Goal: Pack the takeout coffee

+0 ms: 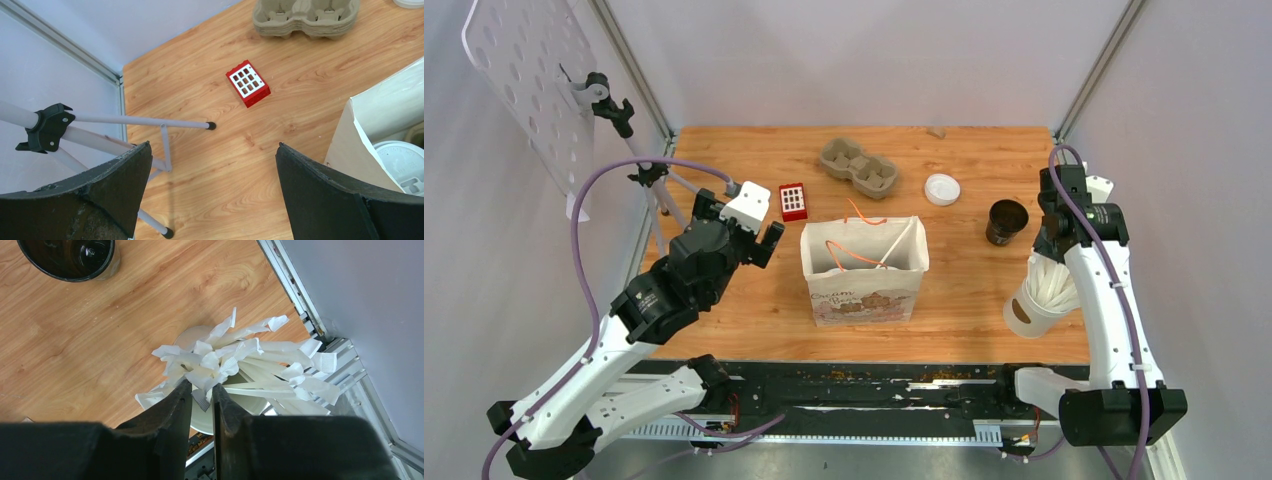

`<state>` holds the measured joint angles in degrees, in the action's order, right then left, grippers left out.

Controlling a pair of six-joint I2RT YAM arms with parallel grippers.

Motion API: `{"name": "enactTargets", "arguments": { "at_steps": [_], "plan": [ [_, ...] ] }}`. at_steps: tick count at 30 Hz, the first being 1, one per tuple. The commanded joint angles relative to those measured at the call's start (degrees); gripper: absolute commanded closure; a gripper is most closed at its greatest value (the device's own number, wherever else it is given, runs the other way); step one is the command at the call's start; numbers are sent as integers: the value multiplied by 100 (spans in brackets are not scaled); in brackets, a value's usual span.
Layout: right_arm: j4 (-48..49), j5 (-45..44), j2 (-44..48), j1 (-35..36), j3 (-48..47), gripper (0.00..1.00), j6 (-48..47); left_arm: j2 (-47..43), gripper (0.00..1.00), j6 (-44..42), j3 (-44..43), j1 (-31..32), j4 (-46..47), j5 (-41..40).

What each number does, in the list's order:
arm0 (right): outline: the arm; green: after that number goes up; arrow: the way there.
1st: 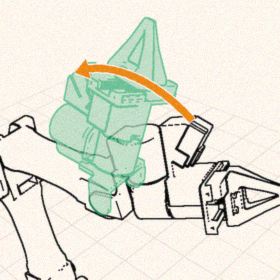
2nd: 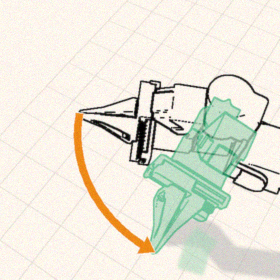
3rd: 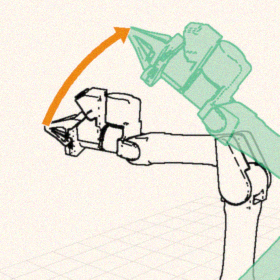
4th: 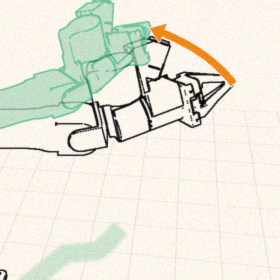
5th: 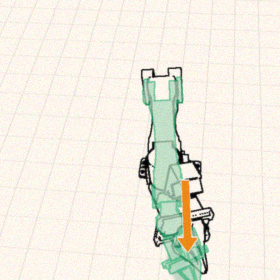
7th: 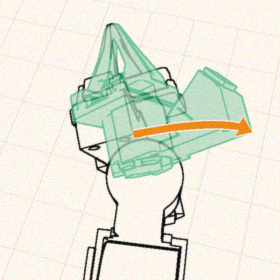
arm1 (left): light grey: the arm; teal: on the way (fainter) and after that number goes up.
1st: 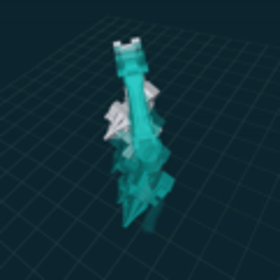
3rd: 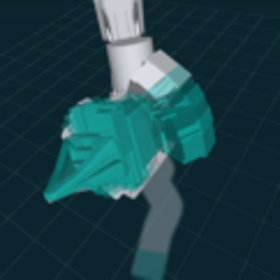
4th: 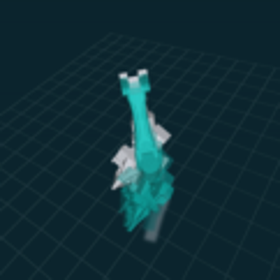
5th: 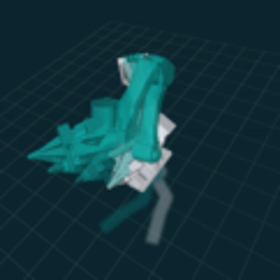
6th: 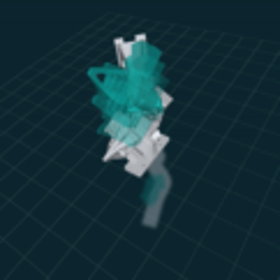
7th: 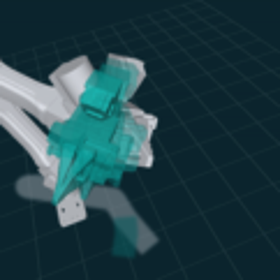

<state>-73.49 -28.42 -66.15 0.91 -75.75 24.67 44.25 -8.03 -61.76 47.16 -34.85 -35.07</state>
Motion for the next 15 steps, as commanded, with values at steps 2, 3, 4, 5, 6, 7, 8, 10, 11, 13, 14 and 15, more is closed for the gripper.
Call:
{"name": "enactTargets", "arguments": {
  "at_steps": [2, 3, 4, 5, 6, 7, 8, 10, 11, 13, 14, 15],
  "plan": [
    [28, -169, -9, -38, -322, 81, -297, 27, 0, -80, -35, -13, 266, -68],
    [-17, -186, -24, -38, -361, 81, -303, 31, 0, -71, -40, -13, 275, -62],
    [-51, -189, -35, -37, -408, 81, -323, 38, 0, -67, -34, -9, 280, -62],
    [-94, -197, -46, -38, -453, 78, -334, 43, 0, -67, -30, -13, 279, -69],
    [-134, -205, -65, -34, -509, 75, -333, 44, 0, -71, -35, -13, 278, -62],
    [-172, -207, -73, -36, -550, 73, -343, 40, 0, -75, -33, -13, 281, -59],
    [-197, -204, -90, -38, -577, 73, -348, 41, 0, -78, -39, -13, 278, -66],
    [-248, -192, -109, -38, -622, 79, -399, 46, 0, -82, -33, -13, 291, -54],
    [-252, -186, -113, -38, -632, 83, -427, 43, 0, -84, -31, -13, 292, -57],
    [-263, -173, -105, -39, -644, 91, -461, 45, 0, -82, -43, -13, 287, -46],
    [-266, -159, -99, -31, -651, 94, -469, 43, 0, -79, -40, -13, 287, -40],
    [-269, -141, -87, -38, -650, 96, -473, 47, 0, -76, -46, -13, 289, -33]
  ]
}}
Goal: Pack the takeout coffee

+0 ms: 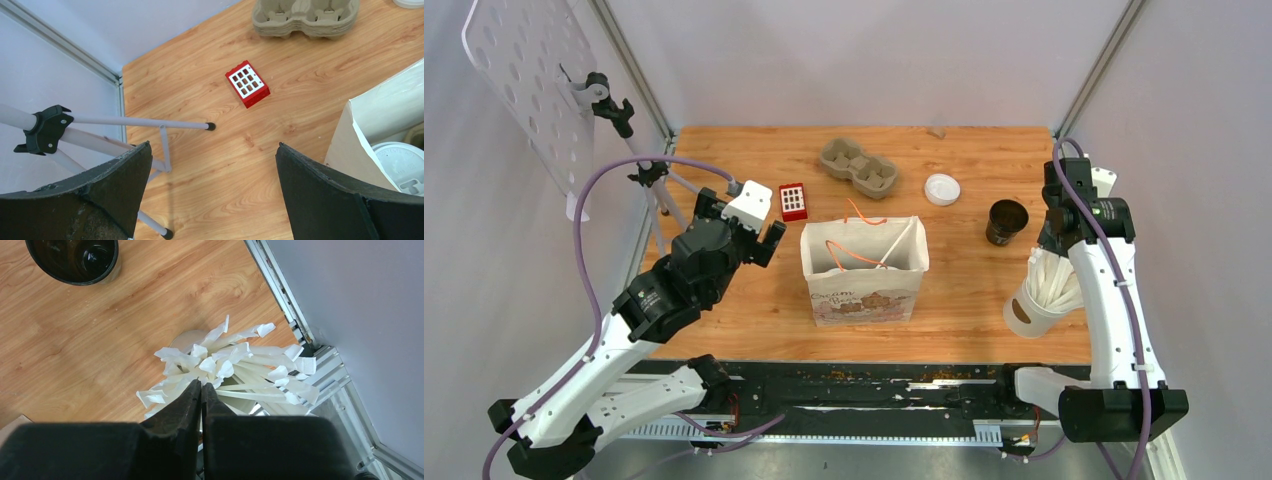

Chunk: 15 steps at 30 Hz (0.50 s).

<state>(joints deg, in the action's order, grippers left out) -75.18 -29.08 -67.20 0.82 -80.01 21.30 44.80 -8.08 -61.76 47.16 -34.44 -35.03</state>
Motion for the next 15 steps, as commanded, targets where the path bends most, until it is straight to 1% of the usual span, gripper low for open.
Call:
{"name": "enactTargets", "arguments": {
  "at_steps": [1, 5, 7, 10, 15],
  "plan": [
    [-114, -53, 20, -29, -232, 96, -142, -6, 0, -71, -36, -13, 248, -34],
    [-208, 52, 29, -29, -221, 92, -114, -11, 0, -61, -33, -13, 242, -24],
    [-233, 86, 55, -29, -182, 94, -108, -8, 0, -62, -35, -13, 239, -13],
    [-274, 105, 86, -29, -196, 99, -105, -6, 0, -72, -43, -13, 257, -7],
    [-441, 20, 51, -29, -634, 100, -228, -16, 0, -51, -44, -7, 235, -15]
  ]
}}
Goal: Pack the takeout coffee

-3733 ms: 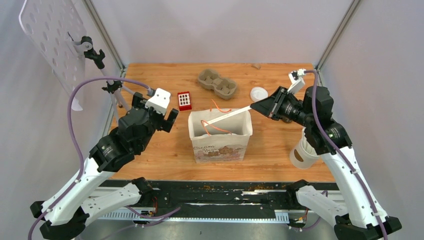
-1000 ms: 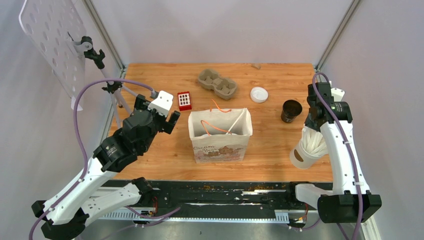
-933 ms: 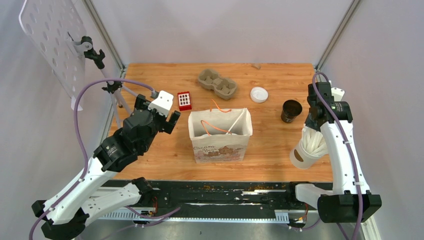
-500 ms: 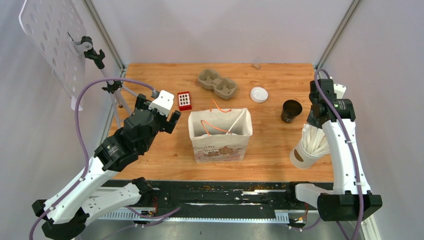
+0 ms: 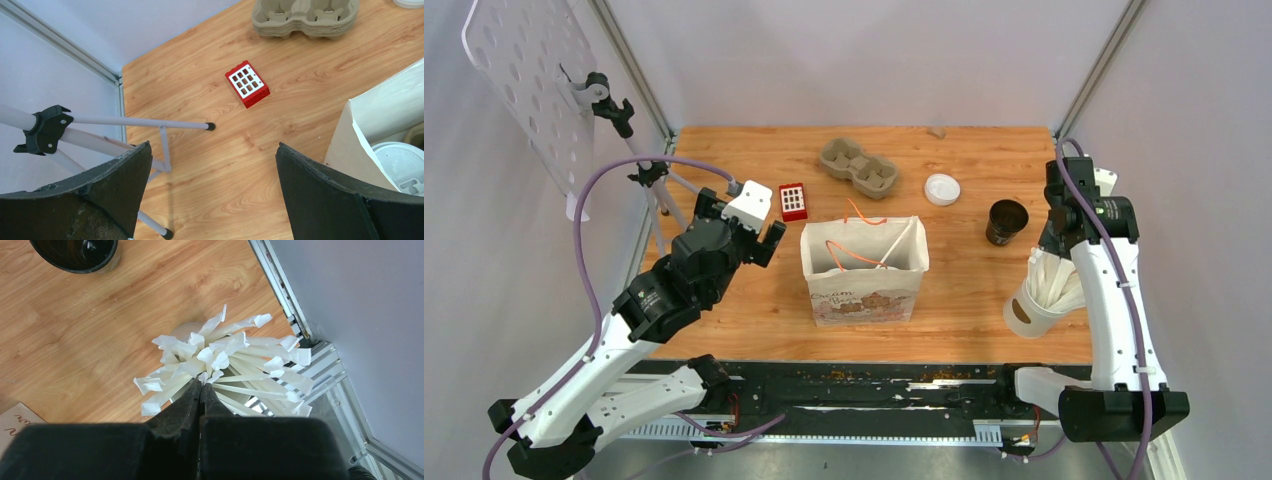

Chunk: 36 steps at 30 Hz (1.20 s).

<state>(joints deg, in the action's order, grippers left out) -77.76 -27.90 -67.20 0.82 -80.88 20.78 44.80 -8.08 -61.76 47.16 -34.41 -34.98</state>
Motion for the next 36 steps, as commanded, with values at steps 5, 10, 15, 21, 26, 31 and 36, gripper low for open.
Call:
{"name": "enactTargets", "arguments": {
  "at_steps": [5, 10, 15, 21, 26, 31, 36],
  "plan": [
    [-300, -353, 157, -25, -728, 100, -490, -79, 0, -19, 7, -13, 247, -43],
    [-413, -71, 244, -29, -868, 100, -499, -100, 0, 17, 24, -13, 249, -18],
    [-593, 207, 154, -29, -1525, 100, -439, -93, 0, -27, 8, -13, 259, 4],
    [-1013, 255, 42, -27, -2435, 100, -429, -87, 0, 25, 16, -13, 281, 46],
    [-1151, 435, 52, -29, -3053, 100, -462, -72, 0, -17, 5, -13, 326, 53],
    [-1083, 427, 196, -29, -2945, 96, -619, -23, 0, -20, -35, -13, 389, 115],
    [-113, 1875, 845, -25, -1126, 80, -638, 66, 0, 8, -117, -13, 394, 182]
  ]
}}
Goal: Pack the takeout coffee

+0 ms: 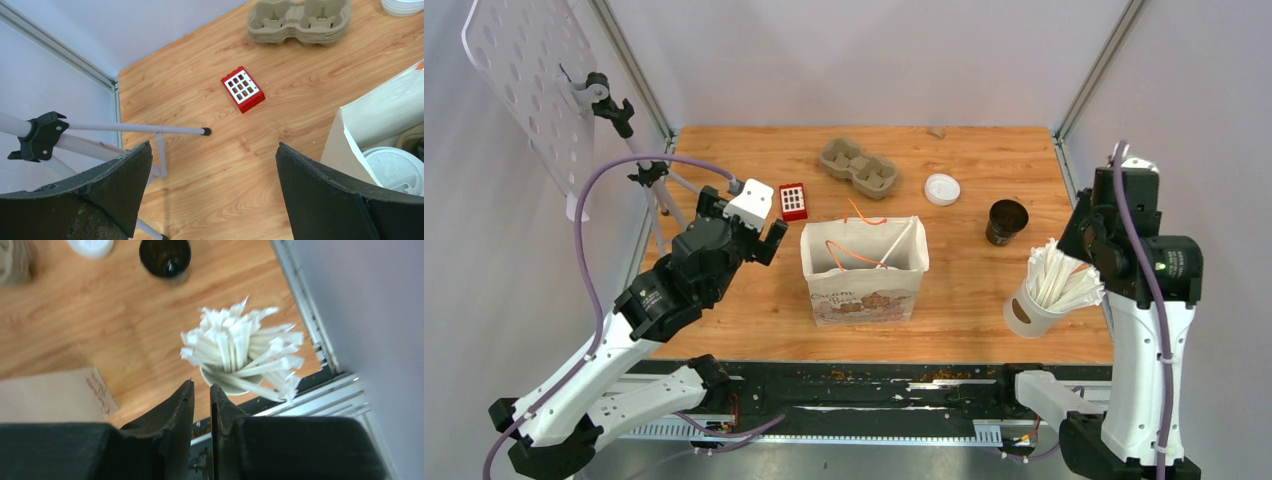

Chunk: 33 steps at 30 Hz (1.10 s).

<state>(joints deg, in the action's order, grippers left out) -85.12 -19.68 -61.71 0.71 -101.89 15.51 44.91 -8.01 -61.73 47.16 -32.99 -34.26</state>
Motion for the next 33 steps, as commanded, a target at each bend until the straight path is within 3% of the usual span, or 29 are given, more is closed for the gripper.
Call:
{"name": "enactTargets", "arguments": {
  "at_steps": [1, 4, 9, 19, 33],
  "plan": [
    [842, 1233, 420, -18, 1272, 75, -113, 69, 0, -6, -140, -13, 227, 108],
    [1465, 1741, 703, -18, 2059, 66, -536, 55, 0, -21, -156, -13, 148, 110],
    [1788, 1446, 551, -12, 2491, 62, -1065, 29, 0, -22, -167, -13, 109, 102],
    [1637, 919, 316, -17, 2334, 65, -1279, 83, 0, -34, -178, -13, 107, 57],
    [1271, 516, 124, -18, 2100, 60, -1308, 144, 0, -63, -170, -13, 140, 61]
  ]
}}
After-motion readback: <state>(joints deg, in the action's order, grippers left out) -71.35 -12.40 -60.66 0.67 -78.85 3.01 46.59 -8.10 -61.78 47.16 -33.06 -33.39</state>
